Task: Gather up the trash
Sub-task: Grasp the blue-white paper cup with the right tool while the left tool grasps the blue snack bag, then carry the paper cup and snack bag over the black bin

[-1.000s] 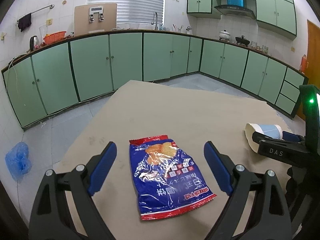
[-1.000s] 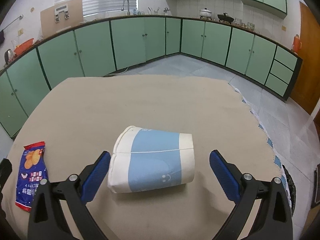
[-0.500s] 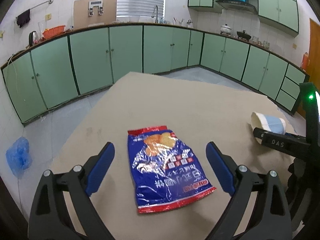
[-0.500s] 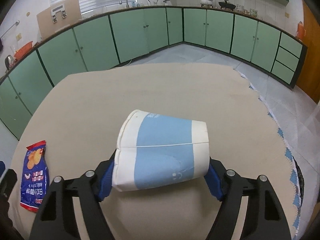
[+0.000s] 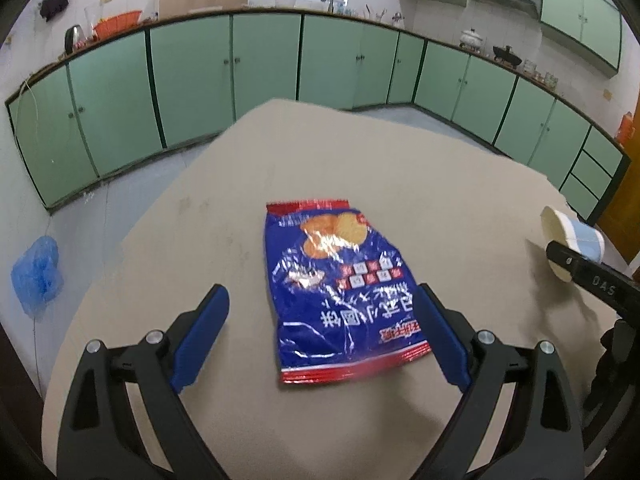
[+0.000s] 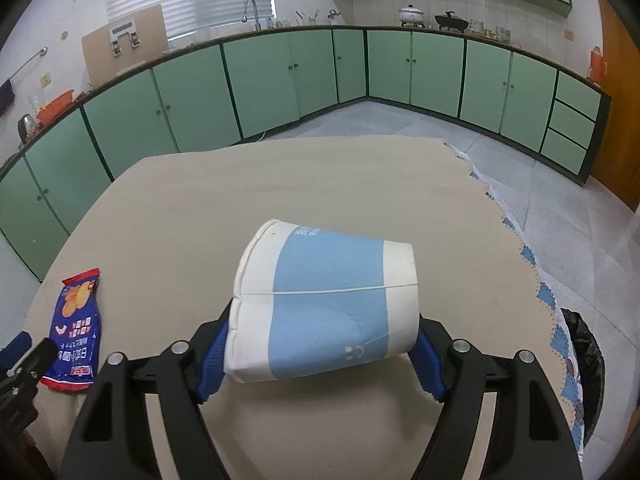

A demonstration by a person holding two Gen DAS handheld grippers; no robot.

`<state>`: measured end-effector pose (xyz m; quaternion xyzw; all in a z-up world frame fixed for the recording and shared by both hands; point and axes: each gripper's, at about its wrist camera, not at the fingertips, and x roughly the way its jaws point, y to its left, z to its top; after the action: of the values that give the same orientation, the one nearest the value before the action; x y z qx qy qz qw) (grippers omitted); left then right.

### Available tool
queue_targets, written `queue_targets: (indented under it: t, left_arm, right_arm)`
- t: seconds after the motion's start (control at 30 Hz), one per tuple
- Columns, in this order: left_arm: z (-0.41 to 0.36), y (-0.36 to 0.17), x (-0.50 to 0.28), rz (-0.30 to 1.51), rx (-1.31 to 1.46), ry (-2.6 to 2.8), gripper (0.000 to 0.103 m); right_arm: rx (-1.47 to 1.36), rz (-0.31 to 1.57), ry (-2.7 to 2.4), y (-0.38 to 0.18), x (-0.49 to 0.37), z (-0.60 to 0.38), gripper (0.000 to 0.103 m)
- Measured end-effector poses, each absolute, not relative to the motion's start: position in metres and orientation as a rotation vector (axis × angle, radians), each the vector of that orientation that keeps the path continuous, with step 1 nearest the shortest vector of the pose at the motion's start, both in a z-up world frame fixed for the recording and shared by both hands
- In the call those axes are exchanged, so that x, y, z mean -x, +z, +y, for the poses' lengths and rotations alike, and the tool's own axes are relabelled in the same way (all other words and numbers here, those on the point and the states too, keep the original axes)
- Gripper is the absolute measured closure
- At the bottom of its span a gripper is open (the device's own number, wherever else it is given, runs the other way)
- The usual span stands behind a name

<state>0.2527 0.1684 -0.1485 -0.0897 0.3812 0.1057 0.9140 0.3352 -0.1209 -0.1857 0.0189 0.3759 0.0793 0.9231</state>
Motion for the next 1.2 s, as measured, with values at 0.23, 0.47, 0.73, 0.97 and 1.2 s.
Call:
queue_targets:
  t: [0.23, 0.47, 0.73, 0.97, 1.2]
  left_arm:
    - [0.166, -0.157, -0.261, 0.848, 0.194, 0.165, 0.036]
    - [0.165, -0.156, -0.26, 0.826, 0.229, 0.131, 0.094]
    - [0.156, -0.143, -0.249, 0.759, 0.241, 0.084, 0.099]
    - [0.133, -0.118, -0.246, 0.689, 0.206, 0.046, 0.099]
    - [0.104, -0.1, -0.244, 0.644, 0.173, 0.018, 0.099]
  right_arm:
    - [-0.027, 0.761, 0.164, -0.185, -0.334, -0.119, 0.028]
    - [-0.016, 0.752, 0.162, -0.185, -0.33, -0.116, 0.028]
    - [-0.021, 0.72, 0.151, -0.179, -0.321, -0.12, 0.028]
    - [-0.021, 0.67, 0.135, -0.164, -0.303, -0.138, 0.028]
    - [-0.053, 0.626, 0.128, -0.139, -0.283, -0.166, 0.028]
